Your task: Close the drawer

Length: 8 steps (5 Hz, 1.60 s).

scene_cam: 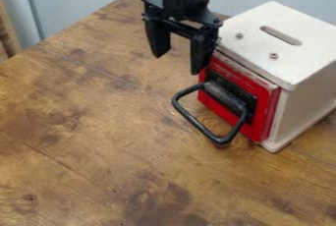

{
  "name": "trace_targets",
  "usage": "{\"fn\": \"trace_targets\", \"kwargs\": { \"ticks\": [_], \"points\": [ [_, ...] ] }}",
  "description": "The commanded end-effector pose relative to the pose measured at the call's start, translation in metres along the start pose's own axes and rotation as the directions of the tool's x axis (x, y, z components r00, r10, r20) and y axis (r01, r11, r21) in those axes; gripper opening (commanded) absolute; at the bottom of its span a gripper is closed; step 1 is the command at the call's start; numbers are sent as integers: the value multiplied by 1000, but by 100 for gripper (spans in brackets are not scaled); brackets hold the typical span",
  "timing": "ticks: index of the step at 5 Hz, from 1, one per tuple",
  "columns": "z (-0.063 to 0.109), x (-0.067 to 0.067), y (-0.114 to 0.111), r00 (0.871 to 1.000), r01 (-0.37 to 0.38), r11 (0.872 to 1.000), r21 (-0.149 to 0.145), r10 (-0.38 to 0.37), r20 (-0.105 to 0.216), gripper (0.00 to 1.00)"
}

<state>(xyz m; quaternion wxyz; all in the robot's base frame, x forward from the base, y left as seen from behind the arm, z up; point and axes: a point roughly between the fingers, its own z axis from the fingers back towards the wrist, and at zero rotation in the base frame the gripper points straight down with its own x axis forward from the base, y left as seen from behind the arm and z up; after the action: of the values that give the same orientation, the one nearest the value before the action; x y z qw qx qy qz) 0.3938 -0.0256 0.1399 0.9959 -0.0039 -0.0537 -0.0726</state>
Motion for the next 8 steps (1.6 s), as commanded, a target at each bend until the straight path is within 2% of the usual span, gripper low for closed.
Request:
{"fn": "trace_targets", "kwargs": {
  "ticks": [1,2,3,4,6,7,8],
  "points": [
    [29,11,-1,996,3,1000,2,-3,88,100],
    [24,12,-5,998,6,1000,0,-6,69,100],
    [11,5,-6,997,-27,1000,5,26,66,100],
    [5,-5,-6,998,11,1000,3,-11,61,100],
    [24,2,6,993,-3,1000,15,1,120,100],
    [31,6,13,991,-15,1000,17,13,130,100],
    [43,1,21,993,-13,1000,10,12,116,100]
  ]
}}
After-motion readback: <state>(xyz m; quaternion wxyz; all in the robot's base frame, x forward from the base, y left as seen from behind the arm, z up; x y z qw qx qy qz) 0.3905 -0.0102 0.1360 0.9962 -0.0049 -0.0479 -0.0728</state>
